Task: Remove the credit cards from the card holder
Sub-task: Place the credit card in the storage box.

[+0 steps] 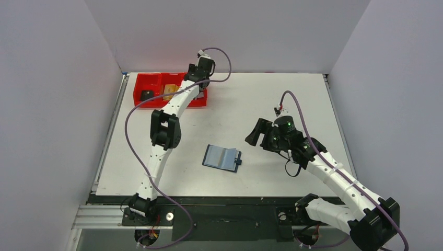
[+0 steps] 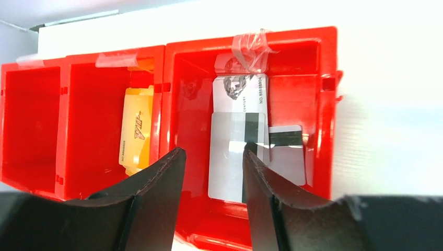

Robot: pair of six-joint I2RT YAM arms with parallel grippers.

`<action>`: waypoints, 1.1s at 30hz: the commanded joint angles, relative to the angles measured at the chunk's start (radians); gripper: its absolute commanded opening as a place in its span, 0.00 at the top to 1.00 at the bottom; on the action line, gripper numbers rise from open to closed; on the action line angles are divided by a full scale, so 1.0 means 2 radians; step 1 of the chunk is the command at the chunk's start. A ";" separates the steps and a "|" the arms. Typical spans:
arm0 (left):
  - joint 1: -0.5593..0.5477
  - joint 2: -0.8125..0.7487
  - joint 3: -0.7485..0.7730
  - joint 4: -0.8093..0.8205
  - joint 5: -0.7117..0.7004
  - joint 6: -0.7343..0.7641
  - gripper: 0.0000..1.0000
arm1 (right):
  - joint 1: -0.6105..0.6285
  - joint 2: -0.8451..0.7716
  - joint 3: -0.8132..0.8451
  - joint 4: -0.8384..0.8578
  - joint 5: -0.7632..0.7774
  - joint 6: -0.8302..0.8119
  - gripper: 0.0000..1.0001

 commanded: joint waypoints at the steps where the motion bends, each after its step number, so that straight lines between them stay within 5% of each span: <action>1: 0.003 -0.071 0.029 0.010 0.039 -0.020 0.57 | 0.009 0.006 0.022 0.006 0.018 -0.002 0.21; 7: 0.008 -0.128 0.004 -0.043 0.123 -0.095 0.57 | 0.027 0.031 0.030 0.008 0.032 -0.001 0.21; 13: 0.007 -0.284 -0.180 -0.029 0.228 -0.177 0.57 | 0.066 0.075 0.051 0.024 0.055 0.008 0.21; 23: 0.007 -0.512 -0.520 -0.012 0.278 -0.253 0.57 | 0.135 0.176 0.098 0.051 0.090 0.022 0.26; 33: 0.007 -0.651 -0.727 0.018 0.315 -0.264 0.57 | 0.184 0.310 0.163 0.043 0.123 0.027 0.31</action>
